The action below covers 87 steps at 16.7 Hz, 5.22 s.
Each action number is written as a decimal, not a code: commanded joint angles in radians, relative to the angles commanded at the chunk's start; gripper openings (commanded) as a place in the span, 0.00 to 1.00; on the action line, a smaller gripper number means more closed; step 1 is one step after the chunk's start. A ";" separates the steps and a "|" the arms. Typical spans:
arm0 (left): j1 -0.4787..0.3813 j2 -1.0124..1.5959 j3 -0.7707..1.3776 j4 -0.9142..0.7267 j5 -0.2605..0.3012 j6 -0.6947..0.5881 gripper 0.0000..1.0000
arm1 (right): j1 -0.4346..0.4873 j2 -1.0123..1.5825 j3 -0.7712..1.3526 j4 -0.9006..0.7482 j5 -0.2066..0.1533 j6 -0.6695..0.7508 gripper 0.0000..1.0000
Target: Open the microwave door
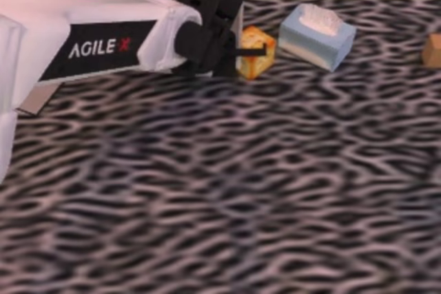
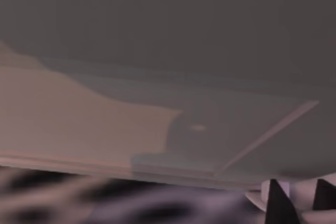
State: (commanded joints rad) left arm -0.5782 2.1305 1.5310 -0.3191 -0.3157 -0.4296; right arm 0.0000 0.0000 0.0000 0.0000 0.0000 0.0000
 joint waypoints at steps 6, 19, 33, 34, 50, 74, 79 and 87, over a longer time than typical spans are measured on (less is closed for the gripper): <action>0.000 0.000 0.000 0.000 0.000 0.000 0.00 | 0.000 0.000 0.000 0.000 0.000 0.000 1.00; 0.009 -0.046 -0.075 0.046 0.044 0.059 0.00 | 0.000 0.000 0.000 0.000 0.000 0.000 1.00; 0.009 -0.046 -0.075 0.046 0.044 0.059 0.00 | 0.000 0.000 0.000 0.000 0.000 0.000 1.00; 0.009 -0.046 -0.075 0.046 0.044 0.059 0.00 | 0.000 0.000 0.000 0.000 0.000 0.000 1.00; 0.020 -0.086 -0.140 0.084 0.087 0.115 0.00 | 0.000 0.000 0.000 0.000 0.000 0.000 1.00; 0.020 -0.087 -0.140 0.085 0.087 0.116 0.00 | 0.000 0.000 0.000 0.000 0.000 0.000 1.00; 0.022 -0.104 -0.168 0.099 0.111 0.140 0.00 | 0.000 0.000 0.000 0.000 0.000 0.000 1.00; 0.034 -0.127 -0.204 0.119 0.135 0.176 0.00 | 0.000 0.000 0.000 0.000 0.000 0.000 1.00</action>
State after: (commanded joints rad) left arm -0.5441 2.0031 1.3273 -0.1997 -0.1808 -0.2536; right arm 0.0000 0.0000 0.0000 0.0000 0.0000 0.0000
